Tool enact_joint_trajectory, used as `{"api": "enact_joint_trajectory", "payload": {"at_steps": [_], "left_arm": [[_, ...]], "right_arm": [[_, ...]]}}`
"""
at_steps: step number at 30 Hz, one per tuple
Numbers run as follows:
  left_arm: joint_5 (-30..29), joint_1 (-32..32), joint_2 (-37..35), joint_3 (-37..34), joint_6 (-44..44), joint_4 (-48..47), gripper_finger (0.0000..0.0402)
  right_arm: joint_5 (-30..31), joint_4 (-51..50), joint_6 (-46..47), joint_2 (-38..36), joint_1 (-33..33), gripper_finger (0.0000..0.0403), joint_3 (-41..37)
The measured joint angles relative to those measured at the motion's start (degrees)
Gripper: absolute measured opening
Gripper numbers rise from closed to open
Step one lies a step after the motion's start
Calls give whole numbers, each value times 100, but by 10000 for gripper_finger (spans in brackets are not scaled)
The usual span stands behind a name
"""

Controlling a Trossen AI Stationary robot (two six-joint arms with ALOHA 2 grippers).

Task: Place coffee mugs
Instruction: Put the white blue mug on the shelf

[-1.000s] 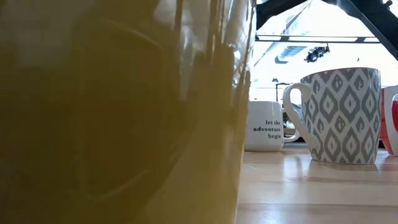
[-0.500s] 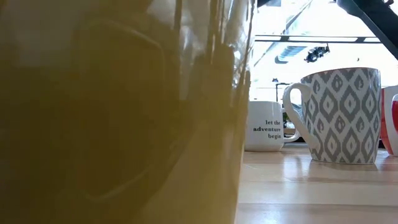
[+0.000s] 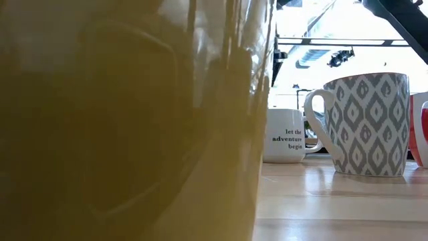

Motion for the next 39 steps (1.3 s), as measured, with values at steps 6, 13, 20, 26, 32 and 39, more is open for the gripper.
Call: {"api": "enact_joint_trajectory", "payload": {"at_steps": [6, 13, 20, 26, 32, 39], "left_arm": [[0, 0, 0, 0, 0, -1, 186], [-1, 0, 0, 0, 0, -8, 186], [-2, 0, 0, 0, 0, -4, 186], [-1, 0, 0, 1, 0, 1, 186], [0, 0, 0, 0, 0, 2, 186], [0, 0, 0, 0, -2, 2, 186]], "right_arm": [[36, -94, 240, 2, -80, 103, -1], [474, -80, 462, 0, -149, 103, -475], [419, 200, 217, 8, -206, 103, -677], [81, 481, 155, 9, -214, 103, -678], [-135, 476, 191, 9, -214, 103, -678], [45, 453, 510, 9, -191, 103, -678]]}}
